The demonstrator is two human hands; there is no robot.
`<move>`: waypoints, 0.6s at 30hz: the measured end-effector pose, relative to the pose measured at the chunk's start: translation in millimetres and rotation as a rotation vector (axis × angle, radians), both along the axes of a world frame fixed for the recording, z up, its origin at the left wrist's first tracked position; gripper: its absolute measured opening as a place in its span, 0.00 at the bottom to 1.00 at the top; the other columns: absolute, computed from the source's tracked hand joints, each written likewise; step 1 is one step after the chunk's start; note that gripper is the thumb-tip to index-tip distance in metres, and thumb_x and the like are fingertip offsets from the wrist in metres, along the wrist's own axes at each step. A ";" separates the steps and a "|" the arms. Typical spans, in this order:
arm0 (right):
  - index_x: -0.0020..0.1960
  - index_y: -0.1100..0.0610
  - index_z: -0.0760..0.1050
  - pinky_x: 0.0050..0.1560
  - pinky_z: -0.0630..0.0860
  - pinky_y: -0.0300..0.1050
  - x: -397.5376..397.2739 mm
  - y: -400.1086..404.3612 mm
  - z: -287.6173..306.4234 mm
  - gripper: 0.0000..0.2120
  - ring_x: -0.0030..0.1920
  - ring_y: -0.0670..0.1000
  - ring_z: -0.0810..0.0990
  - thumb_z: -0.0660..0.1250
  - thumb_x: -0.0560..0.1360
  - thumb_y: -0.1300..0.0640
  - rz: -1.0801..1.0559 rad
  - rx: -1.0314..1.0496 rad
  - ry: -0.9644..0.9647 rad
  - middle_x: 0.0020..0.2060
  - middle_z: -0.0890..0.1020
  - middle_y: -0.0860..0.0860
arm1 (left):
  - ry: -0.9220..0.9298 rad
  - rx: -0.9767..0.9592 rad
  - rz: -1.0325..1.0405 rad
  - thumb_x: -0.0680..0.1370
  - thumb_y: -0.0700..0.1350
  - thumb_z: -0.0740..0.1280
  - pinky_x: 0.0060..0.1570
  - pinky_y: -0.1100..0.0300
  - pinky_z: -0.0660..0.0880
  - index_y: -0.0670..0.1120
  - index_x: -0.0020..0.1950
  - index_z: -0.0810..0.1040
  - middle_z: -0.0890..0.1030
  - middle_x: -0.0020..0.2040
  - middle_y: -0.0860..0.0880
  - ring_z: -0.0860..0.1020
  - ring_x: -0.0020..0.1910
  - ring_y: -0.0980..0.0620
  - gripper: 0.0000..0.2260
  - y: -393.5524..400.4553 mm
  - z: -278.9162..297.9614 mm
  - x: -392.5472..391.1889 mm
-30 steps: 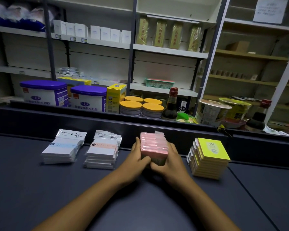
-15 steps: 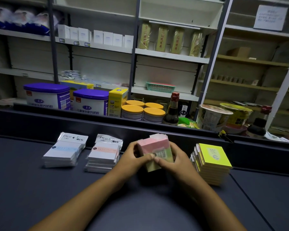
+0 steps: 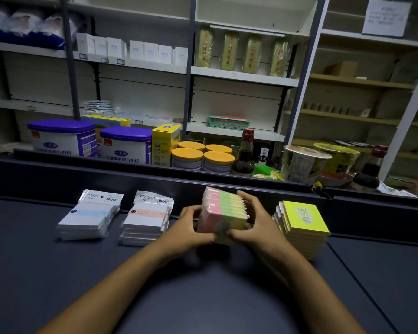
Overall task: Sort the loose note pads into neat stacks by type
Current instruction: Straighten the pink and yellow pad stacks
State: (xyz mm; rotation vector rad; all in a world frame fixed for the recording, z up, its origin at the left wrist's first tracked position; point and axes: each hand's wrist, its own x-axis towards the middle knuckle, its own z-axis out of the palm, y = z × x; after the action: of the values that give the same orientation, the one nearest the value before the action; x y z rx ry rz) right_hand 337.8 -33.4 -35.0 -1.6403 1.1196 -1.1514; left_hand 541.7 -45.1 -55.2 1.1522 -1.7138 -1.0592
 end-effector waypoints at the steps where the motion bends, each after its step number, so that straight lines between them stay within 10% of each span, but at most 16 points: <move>1: 0.73 0.50 0.63 0.54 0.78 0.37 0.4 1.4 -0.4 0.44 0.59 0.44 0.80 0.75 0.65 0.74 0.013 -0.024 0.069 0.64 0.76 0.50 | -0.054 -0.017 0.010 0.59 0.54 0.75 0.63 0.61 0.74 0.49 0.71 0.63 0.69 0.68 0.50 0.75 0.63 0.57 0.43 0.8 -0.3 -0.5; 9: 0.78 0.53 0.52 0.59 0.72 0.30 8.6 5.7 -9.7 0.48 0.63 0.44 0.77 0.75 0.68 0.69 0.030 -0.036 0.274 0.70 0.70 0.50 | -0.334 -0.134 0.012 0.74 0.48 0.72 0.72 0.55 0.64 0.53 0.74 0.64 0.68 0.66 0.49 0.66 0.69 0.54 0.31 2.8 -7.1 -2.6; 18: 0.71 0.55 0.69 0.70 0.70 0.45 11.1 1.8 -16.5 0.31 0.64 0.46 0.75 0.72 0.71 0.68 0.004 -0.095 0.365 0.64 0.73 0.55 | -0.360 -0.215 0.002 0.76 0.46 0.69 0.72 0.51 0.63 0.51 0.73 0.66 0.70 0.67 0.49 0.66 0.70 0.51 0.27 -2.8 -15.0 -4.9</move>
State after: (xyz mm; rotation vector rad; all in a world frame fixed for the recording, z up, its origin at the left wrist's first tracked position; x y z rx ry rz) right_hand 348.9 -31.6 -51.4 -1.9805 1.3009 -0.9359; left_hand 536.7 -47.9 -70.2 1.2578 -2.0464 -0.6723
